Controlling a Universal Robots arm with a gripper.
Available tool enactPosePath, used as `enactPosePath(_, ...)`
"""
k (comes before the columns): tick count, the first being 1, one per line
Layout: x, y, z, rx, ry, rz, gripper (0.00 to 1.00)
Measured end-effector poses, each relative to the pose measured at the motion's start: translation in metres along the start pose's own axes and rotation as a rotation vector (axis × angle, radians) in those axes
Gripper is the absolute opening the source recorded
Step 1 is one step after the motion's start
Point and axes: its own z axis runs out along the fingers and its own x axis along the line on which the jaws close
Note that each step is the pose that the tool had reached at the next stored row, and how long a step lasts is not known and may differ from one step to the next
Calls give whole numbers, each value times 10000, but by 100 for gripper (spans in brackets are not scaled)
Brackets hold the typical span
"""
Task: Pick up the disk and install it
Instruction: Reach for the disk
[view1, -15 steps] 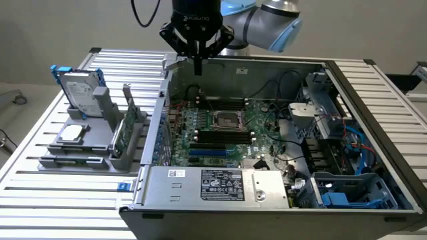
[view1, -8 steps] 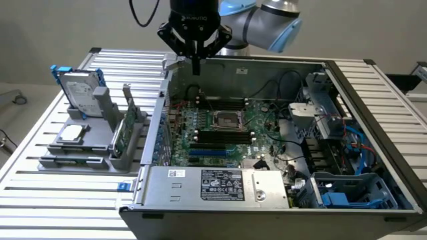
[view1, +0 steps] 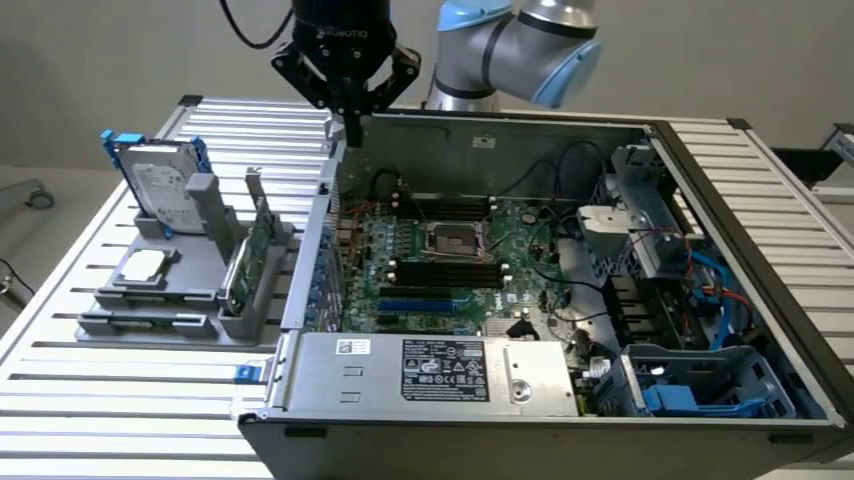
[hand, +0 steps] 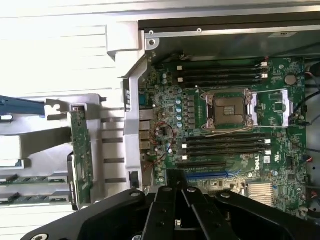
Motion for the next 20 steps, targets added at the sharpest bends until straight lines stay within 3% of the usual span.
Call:
enactPosePath(9, 412, 27, 17, 5, 45, 1, 11)
enactPosePath(20, 918, 72, 48, 5, 59, 2, 11)
